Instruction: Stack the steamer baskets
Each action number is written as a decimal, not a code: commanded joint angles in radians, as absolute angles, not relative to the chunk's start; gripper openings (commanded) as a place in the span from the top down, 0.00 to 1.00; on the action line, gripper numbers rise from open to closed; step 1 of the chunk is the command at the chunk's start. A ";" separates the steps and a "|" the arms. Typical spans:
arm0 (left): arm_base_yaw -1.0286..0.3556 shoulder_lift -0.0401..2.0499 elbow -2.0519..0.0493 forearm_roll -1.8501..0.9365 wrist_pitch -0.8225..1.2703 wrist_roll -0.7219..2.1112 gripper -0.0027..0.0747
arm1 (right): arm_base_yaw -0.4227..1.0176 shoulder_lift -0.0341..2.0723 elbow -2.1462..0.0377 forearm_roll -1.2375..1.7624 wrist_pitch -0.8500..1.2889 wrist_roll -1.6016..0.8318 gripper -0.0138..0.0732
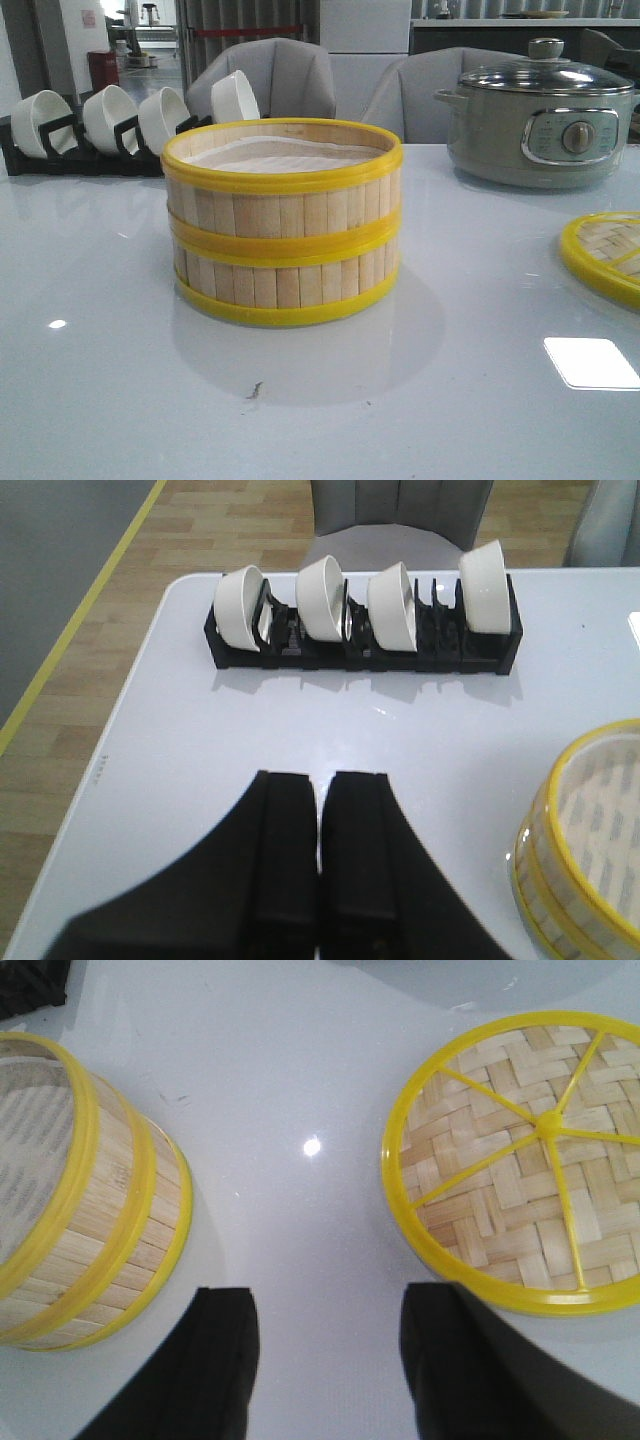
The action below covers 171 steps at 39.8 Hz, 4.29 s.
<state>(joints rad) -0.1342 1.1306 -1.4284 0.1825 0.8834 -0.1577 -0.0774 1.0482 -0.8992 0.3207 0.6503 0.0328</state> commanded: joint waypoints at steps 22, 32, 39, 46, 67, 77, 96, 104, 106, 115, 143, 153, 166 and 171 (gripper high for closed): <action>-0.150 0.581 -0.609 0.177 0.490 -0.263 0.86 | -0.080 1.035 -0.936 0.339 0.607 0.033 0.33; -0.150 0.563 -0.491 0.176 0.454 -0.263 0.86 | -0.080 1.035 -0.936 0.339 0.611 0.033 0.33; -0.150 0.563 -0.490 0.176 0.440 -0.263 0.86 | -0.080 1.035 -0.936 0.339 0.611 0.033 0.33; -0.150 0.563 -0.490 0.176 0.440 -0.263 0.86 | -0.080 1.035 -0.936 0.339 0.611 0.033 0.33; -0.150 0.563 -0.490 0.176 0.440 -0.263 0.86 | -0.080 1.035 -0.936 0.339 0.615 0.014 0.77; -0.150 0.563 -0.490 0.176 0.440 -0.263 0.86 | -0.080 1.035 -0.936 0.338 0.641 -0.031 0.78; -0.150 0.563 -0.490 0.176 0.440 -0.263 0.86 | -0.080 1.066 -0.936 0.338 0.835 -0.223 0.77; -0.150 0.563 -0.490 0.176 0.440 -0.263 0.86 | -0.081 1.097 -0.936 0.337 0.811 -0.218 0.77; -0.150 0.563 -0.490 0.176 0.440 -0.263 0.86 | -0.083 1.116 -0.936 0.337 0.801 -0.198 0.76; -0.150 0.563 -0.490 0.176 0.440 -0.263 0.86 | -0.104 1.255 -0.989 0.305 0.789 -0.166 0.42; -0.150 0.563 -0.490 0.176 0.440 -0.263 0.86 | -0.262 1.718 -1.352 0.208 0.792 -0.166 0.39; -0.150 0.563 -0.490 0.176 0.440 -0.263 0.86 | -0.262 1.790 -1.431 0.205 0.795 -0.166 0.39; -0.150 0.563 -0.490 0.176 0.440 -0.263 0.86 | -0.262 1.827 -1.443 0.205 0.798 -0.166 0.39; -0.150 0.563 -0.490 0.176 0.440 -0.263 0.86 | -0.262 1.829 -1.443 0.205 0.792 -0.166 0.39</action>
